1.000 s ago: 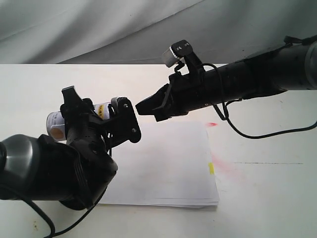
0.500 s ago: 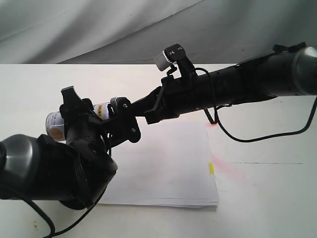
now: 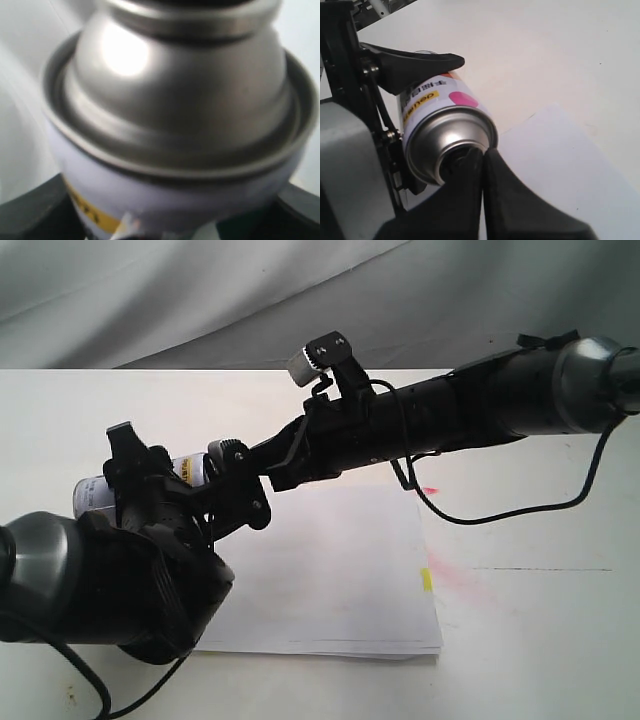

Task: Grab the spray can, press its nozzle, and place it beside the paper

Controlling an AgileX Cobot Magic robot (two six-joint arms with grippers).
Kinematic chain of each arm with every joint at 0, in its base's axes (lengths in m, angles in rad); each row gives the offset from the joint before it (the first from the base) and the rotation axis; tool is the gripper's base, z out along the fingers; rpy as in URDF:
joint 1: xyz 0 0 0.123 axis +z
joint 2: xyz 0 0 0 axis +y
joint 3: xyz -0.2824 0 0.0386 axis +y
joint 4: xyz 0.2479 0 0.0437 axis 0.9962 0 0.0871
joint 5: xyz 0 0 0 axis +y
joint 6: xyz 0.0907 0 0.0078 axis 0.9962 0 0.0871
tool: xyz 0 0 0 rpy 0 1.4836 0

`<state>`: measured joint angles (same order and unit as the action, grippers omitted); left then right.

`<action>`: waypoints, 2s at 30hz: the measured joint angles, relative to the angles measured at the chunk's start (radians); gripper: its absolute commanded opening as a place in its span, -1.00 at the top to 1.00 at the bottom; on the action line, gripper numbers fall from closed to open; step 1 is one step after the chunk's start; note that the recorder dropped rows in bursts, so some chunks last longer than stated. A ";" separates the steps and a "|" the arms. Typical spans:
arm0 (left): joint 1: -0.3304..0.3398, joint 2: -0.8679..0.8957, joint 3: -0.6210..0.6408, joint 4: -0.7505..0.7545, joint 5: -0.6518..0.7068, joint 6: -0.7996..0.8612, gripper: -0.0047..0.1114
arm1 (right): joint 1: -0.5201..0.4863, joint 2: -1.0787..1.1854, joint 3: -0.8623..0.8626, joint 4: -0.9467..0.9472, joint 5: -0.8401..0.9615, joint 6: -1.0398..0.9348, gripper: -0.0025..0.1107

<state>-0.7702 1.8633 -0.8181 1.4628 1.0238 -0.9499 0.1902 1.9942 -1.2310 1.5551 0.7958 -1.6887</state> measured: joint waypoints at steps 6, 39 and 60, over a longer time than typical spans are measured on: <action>0.000 0.000 0.000 -0.001 0.000 0.000 0.92 | 0.000 0.000 0.000 0.002 -0.007 0.000 0.96; 0.002 0.002 0.000 0.001 0.003 0.002 0.92 | -0.008 0.020 -0.004 -0.025 0.002 0.002 0.96; -0.002 0.002 -0.003 0.057 -0.037 0.000 0.92 | -0.140 -0.063 0.041 -0.121 0.069 0.043 0.96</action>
<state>-0.7719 1.8654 -0.8214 1.5194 0.9867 -0.9498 0.0501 1.9316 -1.1896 1.4338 0.8652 -1.6456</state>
